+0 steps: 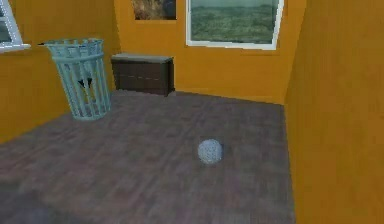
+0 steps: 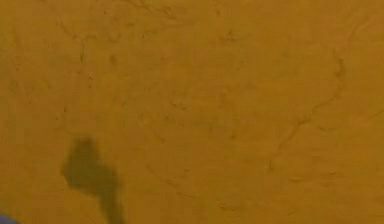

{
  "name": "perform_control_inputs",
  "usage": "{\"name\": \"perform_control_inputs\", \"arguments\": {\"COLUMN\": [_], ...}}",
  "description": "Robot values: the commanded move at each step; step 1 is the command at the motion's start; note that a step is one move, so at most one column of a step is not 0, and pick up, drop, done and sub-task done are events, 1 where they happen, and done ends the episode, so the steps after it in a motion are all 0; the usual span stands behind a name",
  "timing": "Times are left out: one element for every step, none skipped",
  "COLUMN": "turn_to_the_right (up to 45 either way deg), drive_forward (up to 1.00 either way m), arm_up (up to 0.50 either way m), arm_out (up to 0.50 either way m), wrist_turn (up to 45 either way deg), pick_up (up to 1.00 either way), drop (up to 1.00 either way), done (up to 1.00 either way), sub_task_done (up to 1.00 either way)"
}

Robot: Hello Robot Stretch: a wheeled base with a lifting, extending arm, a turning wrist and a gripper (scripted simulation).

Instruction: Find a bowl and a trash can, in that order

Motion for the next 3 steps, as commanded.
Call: {"name": "perform_control_inputs", "arguments": {"turn_to_the_right": [0.0,-33.0,0.0], "drive_forward": [0.8,0.0,1.0], "arm_up": [0.0,0.0,0.0], "arm_out": [0.0,0.0,0.0], "wrist_turn": [0.0,0.0,0.0], "pick_up": [0.0,0.0,0.0], "drop": [0.0,0.0,0.0], "done": [0.0,0.0,0.0], "sub_task_done": [0.0,0.0,0.0]}}
